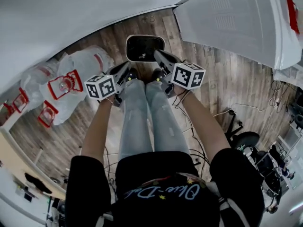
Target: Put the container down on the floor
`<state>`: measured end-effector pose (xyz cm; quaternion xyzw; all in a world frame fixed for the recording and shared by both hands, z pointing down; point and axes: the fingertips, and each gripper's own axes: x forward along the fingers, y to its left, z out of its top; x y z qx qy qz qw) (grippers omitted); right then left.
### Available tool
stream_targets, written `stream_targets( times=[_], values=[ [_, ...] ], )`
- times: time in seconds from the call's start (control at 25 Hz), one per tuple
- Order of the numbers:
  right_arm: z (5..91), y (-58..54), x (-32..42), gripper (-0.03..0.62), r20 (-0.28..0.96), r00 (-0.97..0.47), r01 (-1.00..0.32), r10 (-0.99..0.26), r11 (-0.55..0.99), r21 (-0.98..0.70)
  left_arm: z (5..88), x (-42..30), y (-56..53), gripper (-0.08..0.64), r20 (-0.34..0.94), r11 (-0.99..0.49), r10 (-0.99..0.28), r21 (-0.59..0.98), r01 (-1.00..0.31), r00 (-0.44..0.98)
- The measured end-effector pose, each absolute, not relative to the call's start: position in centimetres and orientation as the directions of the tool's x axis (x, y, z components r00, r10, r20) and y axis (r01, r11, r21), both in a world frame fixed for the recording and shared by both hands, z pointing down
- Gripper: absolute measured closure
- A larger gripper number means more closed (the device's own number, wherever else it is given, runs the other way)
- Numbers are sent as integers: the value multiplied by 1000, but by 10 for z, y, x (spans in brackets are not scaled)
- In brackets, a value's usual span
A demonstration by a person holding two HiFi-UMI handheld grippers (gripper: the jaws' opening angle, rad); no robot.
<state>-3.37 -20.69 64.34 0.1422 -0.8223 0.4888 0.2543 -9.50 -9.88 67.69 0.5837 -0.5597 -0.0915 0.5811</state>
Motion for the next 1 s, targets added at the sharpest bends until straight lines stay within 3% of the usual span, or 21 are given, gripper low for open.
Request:
stream_targets(
  times=[0.36, 0.72, 1.0],
  values=[
    [578, -219, -13, 594, 512, -848, -504, -134, 500, -704, 596, -112, -98, 555, 501, 309, -848, 735, -604, 176],
    [494, -207, -28, 594, 407, -899, -412, -159, 618, -669, 492, -124, -113, 555, 359, 190, -922, 743, -642, 142],
    [426, -205, -27, 594, 374, -913, -374, -164, 704, -604, 423, -107, -120, 555, 337, 110, -923, 694, -712, 187]
  ],
)
